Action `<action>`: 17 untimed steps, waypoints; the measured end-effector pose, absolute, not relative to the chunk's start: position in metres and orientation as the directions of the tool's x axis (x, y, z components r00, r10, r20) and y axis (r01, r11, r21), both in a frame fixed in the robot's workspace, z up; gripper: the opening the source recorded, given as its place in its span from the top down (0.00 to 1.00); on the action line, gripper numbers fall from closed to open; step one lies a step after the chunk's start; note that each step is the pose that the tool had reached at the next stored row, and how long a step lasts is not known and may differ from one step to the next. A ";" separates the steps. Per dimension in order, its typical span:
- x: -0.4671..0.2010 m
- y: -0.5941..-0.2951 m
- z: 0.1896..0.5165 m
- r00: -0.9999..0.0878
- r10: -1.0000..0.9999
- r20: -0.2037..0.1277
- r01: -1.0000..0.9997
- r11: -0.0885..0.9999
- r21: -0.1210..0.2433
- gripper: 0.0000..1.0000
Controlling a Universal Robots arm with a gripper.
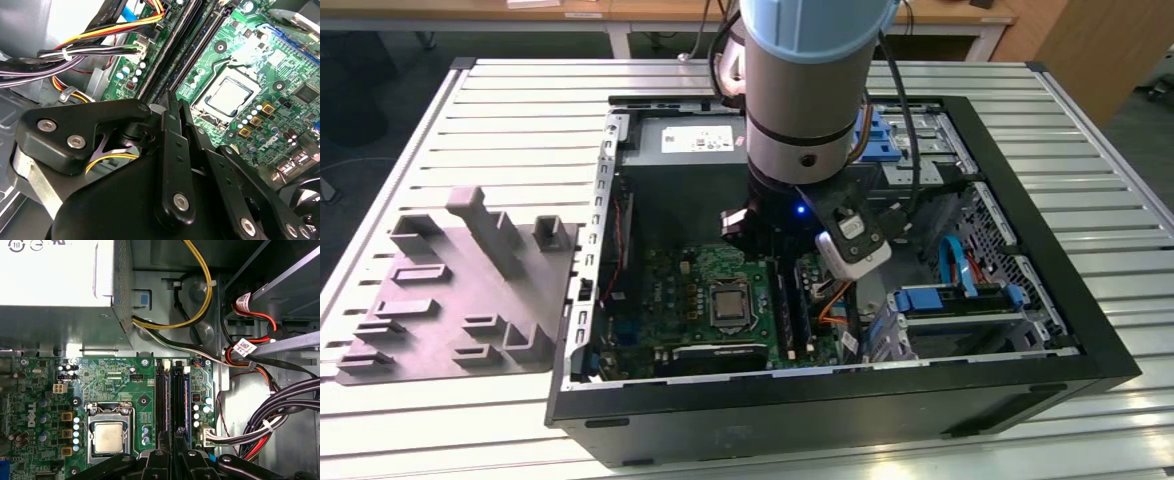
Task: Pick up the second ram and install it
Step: 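Press down the second ram until it locks into place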
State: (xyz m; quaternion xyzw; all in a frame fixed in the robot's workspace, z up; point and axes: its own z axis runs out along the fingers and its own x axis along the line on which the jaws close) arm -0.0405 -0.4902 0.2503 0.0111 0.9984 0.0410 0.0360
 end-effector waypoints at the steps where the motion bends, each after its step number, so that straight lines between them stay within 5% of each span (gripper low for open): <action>1: -0.041 -0.490 0.250 -0.997 0.025 -0.071 0.019 0.996 0.083 0.82; 17: -0.041 -0.490 0.250 -0.997 0.025 -0.071 0.019 0.996 0.083 0.90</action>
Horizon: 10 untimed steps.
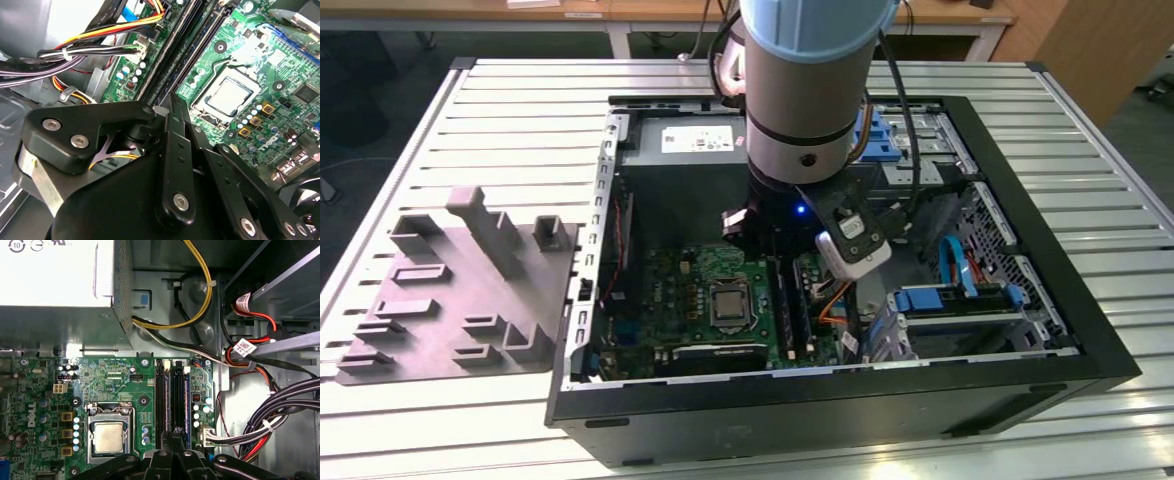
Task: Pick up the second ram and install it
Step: 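Press down the second ram until it locks into place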
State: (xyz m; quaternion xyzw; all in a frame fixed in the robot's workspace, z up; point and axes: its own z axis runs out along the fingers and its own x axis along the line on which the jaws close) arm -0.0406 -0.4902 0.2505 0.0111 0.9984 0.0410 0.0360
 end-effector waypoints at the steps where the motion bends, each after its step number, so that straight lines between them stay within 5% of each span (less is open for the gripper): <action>1: -0.041 -0.490 0.250 -0.997 0.025 -0.071 0.019 0.996 0.083 0.90; 10: -0.041 -0.483 0.249 -0.997 0.026 -0.071 0.019 0.995 0.093 0.90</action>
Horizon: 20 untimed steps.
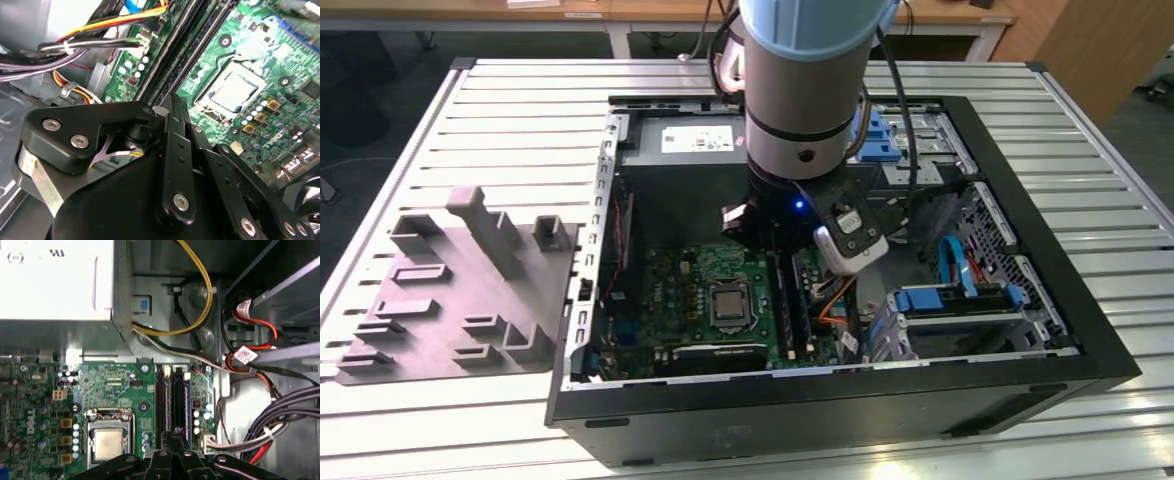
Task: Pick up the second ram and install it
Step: 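Press down the second ram until it locks into place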
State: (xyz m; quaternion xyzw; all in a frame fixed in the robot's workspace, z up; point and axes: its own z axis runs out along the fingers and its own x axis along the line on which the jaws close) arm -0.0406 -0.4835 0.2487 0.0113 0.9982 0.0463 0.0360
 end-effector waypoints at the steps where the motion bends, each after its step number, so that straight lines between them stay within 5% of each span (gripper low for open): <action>1: -0.041 -0.482 0.248 -0.997 0.026 -0.071 0.019 0.995 0.096 0.90; 20: -0.041 -0.461 0.241 -0.997 0.042 -0.070 0.035 0.994 0.104 0.90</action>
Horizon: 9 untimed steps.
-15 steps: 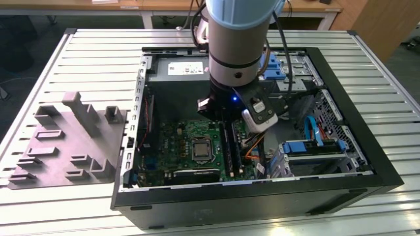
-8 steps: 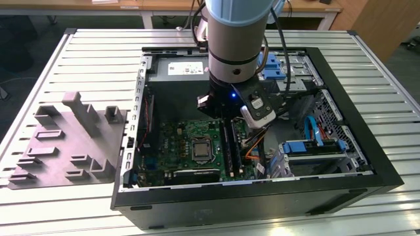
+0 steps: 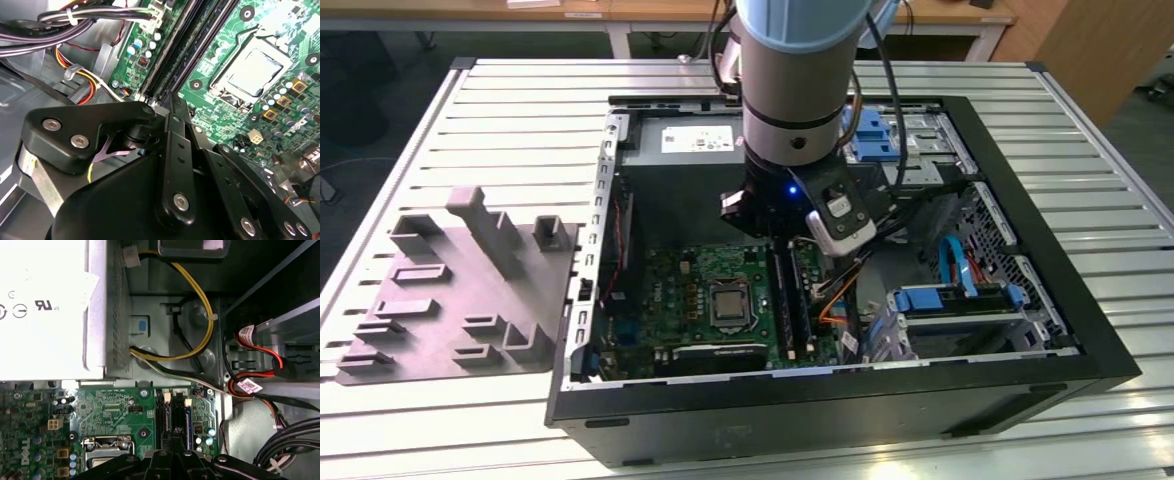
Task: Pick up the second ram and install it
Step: 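Press down the second ram until it locks into place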
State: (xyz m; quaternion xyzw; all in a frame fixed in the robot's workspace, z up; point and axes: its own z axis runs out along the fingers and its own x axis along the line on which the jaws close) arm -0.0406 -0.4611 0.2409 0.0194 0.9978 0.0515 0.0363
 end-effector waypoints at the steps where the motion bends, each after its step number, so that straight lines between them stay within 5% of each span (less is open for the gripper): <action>1: -0.041 -0.460 0.240 -0.997 0.042 -0.070 0.035 0.994 0.103 0.90; 9: -0.041 -0.458 0.238 -0.997 0.042 -0.071 0.035 0.994 0.101 0.90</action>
